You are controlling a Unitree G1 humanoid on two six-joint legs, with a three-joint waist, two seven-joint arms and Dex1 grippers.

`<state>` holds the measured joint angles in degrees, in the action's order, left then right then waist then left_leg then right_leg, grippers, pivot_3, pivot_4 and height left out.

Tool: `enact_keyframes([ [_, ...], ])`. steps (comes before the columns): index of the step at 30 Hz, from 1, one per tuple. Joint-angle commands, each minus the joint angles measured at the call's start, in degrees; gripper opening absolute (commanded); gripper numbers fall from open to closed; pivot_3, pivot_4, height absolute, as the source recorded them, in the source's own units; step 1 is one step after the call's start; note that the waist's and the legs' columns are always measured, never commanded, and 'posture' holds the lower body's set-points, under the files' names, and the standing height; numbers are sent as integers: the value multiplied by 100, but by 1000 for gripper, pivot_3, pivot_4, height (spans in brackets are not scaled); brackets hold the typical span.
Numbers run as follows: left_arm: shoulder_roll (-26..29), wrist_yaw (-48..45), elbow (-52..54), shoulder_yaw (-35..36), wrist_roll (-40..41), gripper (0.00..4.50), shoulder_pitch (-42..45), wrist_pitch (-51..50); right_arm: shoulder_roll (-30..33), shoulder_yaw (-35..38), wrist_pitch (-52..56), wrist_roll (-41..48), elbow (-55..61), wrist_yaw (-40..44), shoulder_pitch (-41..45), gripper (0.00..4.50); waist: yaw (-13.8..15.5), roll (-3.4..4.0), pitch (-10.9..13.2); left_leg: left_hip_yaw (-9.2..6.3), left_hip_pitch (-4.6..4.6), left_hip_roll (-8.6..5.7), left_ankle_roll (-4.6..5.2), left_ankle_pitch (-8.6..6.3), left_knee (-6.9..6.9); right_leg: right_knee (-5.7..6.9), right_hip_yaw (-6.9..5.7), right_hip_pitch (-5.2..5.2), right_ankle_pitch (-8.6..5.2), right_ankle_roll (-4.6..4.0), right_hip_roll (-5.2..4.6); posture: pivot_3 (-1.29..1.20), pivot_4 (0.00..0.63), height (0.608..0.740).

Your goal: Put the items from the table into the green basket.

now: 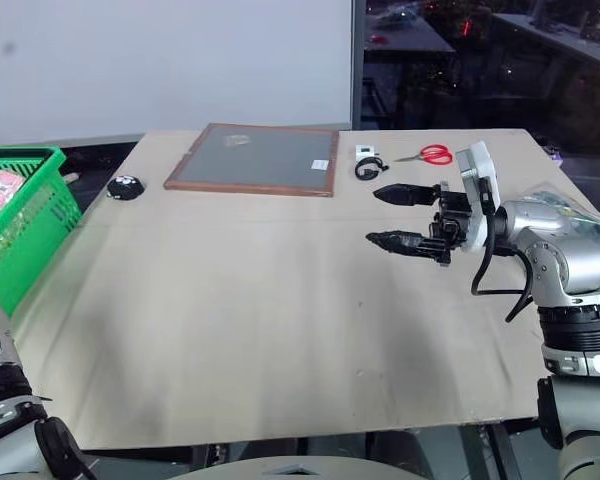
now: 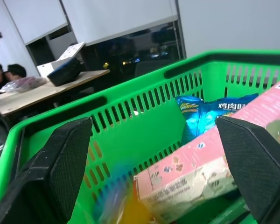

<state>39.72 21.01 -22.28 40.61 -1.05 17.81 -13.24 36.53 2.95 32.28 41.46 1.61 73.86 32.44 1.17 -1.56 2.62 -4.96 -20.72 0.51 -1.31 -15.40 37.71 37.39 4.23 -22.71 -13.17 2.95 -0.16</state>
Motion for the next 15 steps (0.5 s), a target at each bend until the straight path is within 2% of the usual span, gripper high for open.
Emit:
enact_keyframes([
  [1, 27, -300, 81, -40, 252, 4412, 151, 340, 54, 95, -20, 41, 69, 60, 188, 4500, -17, -1, 0, 0, -1, 0, 0, 0, 0, 0, 0, 0, 0, 0, 0, 75, 0, 740],
  [4, -425, -2213, 749, -560, 1397, 4412, 310, 1122, 63, 105, -34, 21, 55, 37, 160, 4500, 18, 1, 0, 0, -1, -2, -2, 1, 0, 0, 0, 0, 0, -1, -2, 76, 0, 740],
  [6, -802, -3218, 1340, -819, 2230, 4412, 206, 847, 72, 104, -65, -12, 17, 38, 91, 4500, 82, 0, 0, 0, -4, -6, -12, 7, 0, -1, -1, 1, -1, -3, -6, 76, 0, 740],
  [8, -974, -4005, 1850, -1225, 2712, 4412, -127, 398, 53, 120, -118, -73, -98, 17, -16, 4500, 82, -1, -1, 5, -5, -10, -12, 8, 1, -3, 2, 2, 0, -3, -12, 76, 0, 740],
  [11, -1032, -4834, 2644, -1897, 3082, 4412, -824, -142, 0, 75, -456, -410, -456, -63, -258, 4500, -43, 1, -2, 11, -2, -5, -9, 6, -4, -6, 11, 1, 0, -2, -5, 79, 0, 740],
  [15, -982, -5446, 2988, -2757, 2734, 4412, -1731, -239, -195, 54, -1257, -1067, -1137, -436, -727, 4500, -113, 14, -4, 23, 8, 2, -8, 5, -31, -11, 25, -5, -2, -4, 2, 77, 0, 740],
])
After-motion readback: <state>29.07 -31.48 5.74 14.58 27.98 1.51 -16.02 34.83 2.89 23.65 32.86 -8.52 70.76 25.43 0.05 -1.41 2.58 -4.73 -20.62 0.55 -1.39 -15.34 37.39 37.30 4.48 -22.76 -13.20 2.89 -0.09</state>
